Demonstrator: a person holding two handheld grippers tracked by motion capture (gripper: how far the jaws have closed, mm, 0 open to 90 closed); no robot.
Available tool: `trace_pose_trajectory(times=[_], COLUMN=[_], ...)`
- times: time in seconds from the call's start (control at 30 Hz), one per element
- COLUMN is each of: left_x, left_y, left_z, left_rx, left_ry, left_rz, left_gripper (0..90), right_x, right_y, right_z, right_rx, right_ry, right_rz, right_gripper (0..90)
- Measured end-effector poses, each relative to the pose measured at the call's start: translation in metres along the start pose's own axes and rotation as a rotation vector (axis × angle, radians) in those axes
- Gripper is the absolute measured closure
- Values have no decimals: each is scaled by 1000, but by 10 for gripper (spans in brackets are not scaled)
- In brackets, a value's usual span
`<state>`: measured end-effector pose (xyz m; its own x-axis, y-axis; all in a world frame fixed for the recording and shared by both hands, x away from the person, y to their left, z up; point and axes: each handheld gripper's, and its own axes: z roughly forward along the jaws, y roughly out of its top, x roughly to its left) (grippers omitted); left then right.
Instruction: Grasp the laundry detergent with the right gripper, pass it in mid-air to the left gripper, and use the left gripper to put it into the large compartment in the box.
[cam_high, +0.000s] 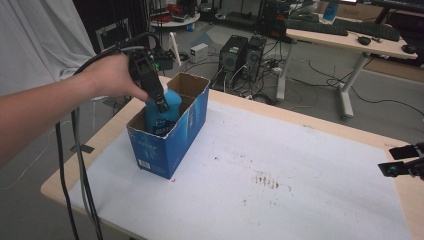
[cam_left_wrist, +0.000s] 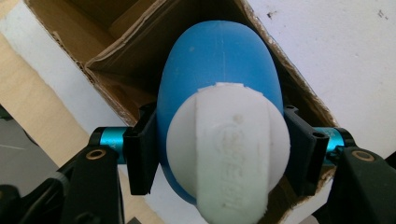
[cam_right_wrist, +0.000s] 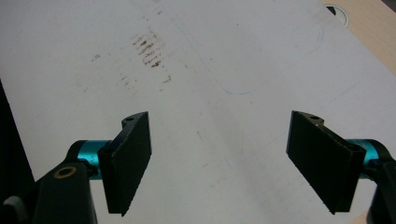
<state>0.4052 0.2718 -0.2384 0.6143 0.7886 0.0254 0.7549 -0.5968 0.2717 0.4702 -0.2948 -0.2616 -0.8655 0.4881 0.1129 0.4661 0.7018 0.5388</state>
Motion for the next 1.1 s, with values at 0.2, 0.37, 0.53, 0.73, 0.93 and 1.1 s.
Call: trace_pose_trajectory(times=[0.2,0.37,0.53,0.73,0.93,1.1], left_x=[-1,-1,-1,-1,0,-2], left_y=[-1,-2,-4,-5,-7,-8], left_z=[9,15,20,26,30,34], left_rx=[2,8,12,14,18,22], left_ry=[1,2,-2,-3,-5,-7], left_rz=[15,20,17,18,18,21], left_gripper=[383,384,383,383,383,383], right_x=[-1,-1,-1,0,0,0], right_y=[-2,-2,-4,-5,-5,-6], right_z=[-1,-1,-2,-2,-3,-3], right_rx=[-4,0,-2,1,-1,4], right_ry=[-3,-2,-6,-5,-7,-11], right_rz=[0,2,4,6,3,8], right_gripper=[216,216,216,216,216,215])
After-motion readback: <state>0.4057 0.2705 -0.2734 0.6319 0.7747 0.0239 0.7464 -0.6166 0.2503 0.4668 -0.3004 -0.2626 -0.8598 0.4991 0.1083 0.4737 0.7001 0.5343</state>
